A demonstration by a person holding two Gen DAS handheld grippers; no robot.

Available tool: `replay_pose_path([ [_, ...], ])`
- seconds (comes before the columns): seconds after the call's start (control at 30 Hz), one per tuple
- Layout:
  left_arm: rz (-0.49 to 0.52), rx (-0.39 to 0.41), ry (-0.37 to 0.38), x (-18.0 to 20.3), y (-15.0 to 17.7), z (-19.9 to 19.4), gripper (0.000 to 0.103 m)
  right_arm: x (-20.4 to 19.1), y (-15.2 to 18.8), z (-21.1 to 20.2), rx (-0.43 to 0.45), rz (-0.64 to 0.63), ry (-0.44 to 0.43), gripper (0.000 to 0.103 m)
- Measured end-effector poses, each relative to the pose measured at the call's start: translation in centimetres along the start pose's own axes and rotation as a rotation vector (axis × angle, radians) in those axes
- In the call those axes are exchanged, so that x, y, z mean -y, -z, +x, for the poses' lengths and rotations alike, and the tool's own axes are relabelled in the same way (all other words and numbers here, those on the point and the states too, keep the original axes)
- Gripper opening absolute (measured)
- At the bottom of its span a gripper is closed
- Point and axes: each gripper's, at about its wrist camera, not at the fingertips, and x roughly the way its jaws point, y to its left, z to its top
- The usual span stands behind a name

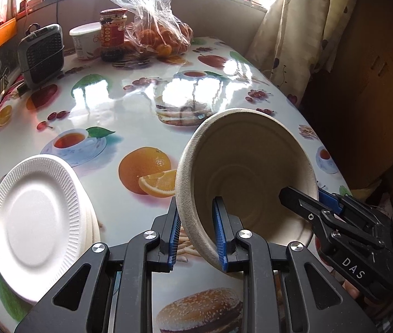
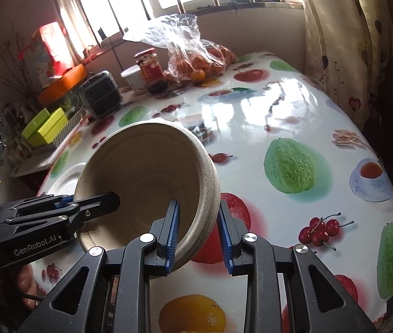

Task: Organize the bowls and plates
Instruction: 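Carry the held beige bowls with both grippers over the white plate stack, then lower the beige bowls onto the white plate stack with both grippers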

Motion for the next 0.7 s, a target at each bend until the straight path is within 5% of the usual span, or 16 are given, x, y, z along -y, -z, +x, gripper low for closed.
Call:
replay_pose_path([
  [0.7, -0.126, 0.065, -0.115, -6.5, 1.0, -4.2, 0.024, -7.6, -1.9, 2.4, -0.026, -0.139, -0.12, 0.026],
])
